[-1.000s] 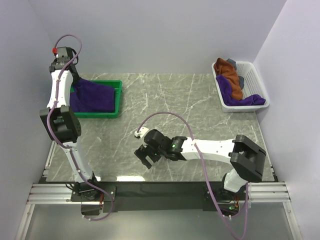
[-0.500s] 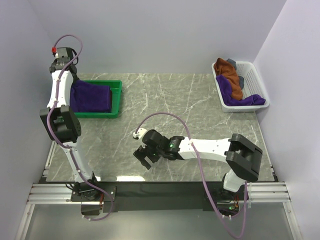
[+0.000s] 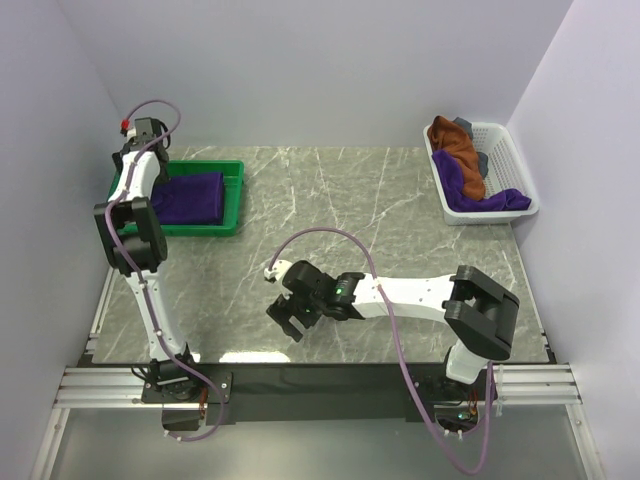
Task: Fold and stack the towels
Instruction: Neatly place the folded towel into the bin
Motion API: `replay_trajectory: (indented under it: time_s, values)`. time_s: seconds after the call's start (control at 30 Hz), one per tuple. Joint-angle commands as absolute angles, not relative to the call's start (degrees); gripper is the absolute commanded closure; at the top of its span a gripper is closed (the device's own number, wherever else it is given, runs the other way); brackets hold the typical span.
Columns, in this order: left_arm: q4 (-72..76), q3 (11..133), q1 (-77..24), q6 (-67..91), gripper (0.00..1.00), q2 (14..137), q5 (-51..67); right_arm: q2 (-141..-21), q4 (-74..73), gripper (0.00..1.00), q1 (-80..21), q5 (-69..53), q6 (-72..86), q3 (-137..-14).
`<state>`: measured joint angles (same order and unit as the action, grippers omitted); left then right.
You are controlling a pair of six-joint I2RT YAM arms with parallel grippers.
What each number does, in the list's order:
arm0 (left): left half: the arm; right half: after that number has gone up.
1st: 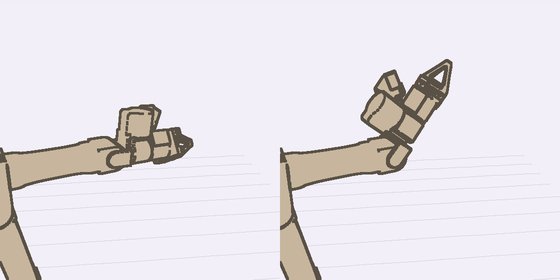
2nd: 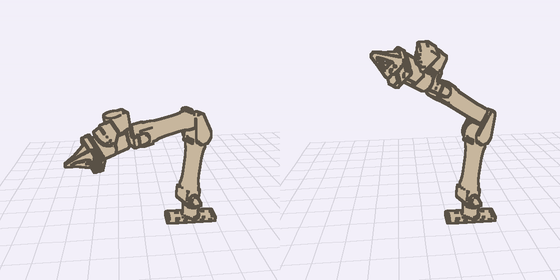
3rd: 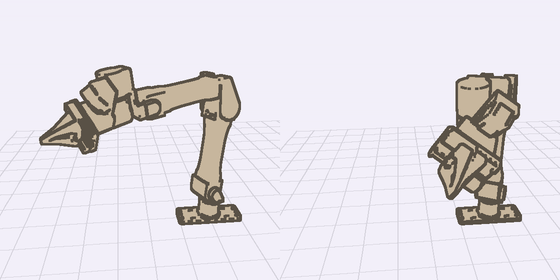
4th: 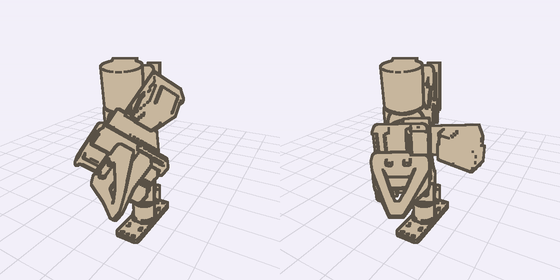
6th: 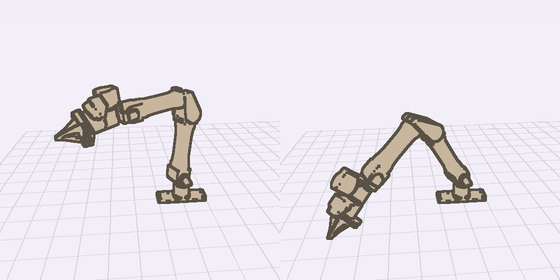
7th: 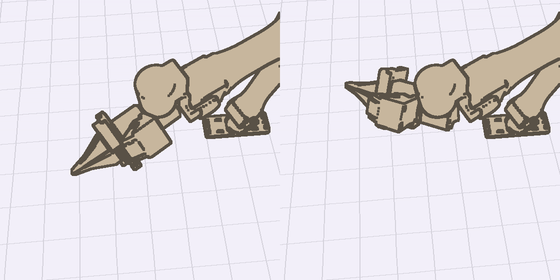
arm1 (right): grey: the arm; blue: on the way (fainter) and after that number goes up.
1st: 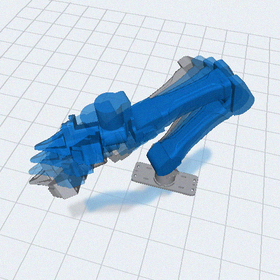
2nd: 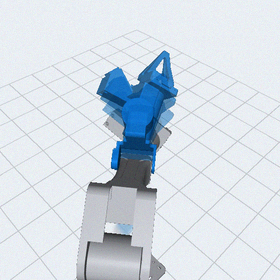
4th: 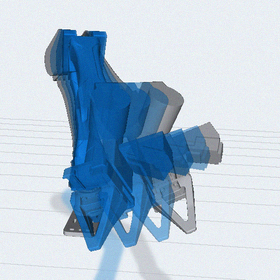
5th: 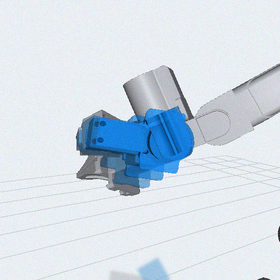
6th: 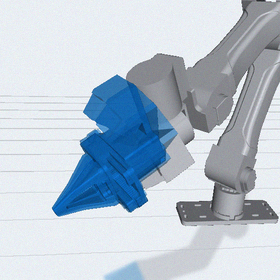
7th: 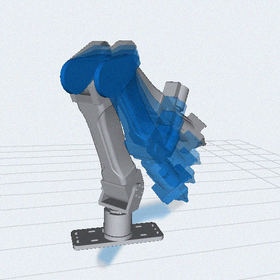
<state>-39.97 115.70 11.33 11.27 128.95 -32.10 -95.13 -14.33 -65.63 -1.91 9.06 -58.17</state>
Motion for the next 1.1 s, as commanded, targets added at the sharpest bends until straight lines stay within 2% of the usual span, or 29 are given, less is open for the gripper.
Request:
replay_trajectory:
  time_s: [0.0,0.17,0.27,0.33,0.53,0.77,1.07]
  values:
    - [-38.5,118.6,11.4,11.9,0.22,128.9,-40.8,-95.2,-15.0,0.05,-65.7,-2.2,8.2,-60.6]
    - [-43.4,120.1,11.5,17.6,0.22,127.1,-44.0,-93.8,-15.4,0.05,-65.7,-0.1,8.3,-60.6]
    - [-42.6,119.1,10.6,20.7,0.23,123.8,-36.3,-93.2,-15.0,0.05,-65.7,-0.1,8.2,-60.0]
    - [-40.1,116.6,8.1,20.8,0.19,121.6,-33.1,-93.1,-15.2,0.05,-65.7,-0.1,8.0,-60.1]
    - [-38.6,116.6,5.3,25.1,0.17,124.6,-21.2,-92.8,-17.1,0.05,-65.7,1.7,7.6,-60.4]
    - [-36.9,119.4,3.7,22.9,0.21,129.6,-34.6,-93.2,-18.3,0.05,-65.7,1.7,8.6,-60.5]
    - [-37.4,118.8,2.5,21.4,0.23,135.2,-41.4,-94.2,-19.2,0.05,-65.7,1.3,8.8,-61.7]
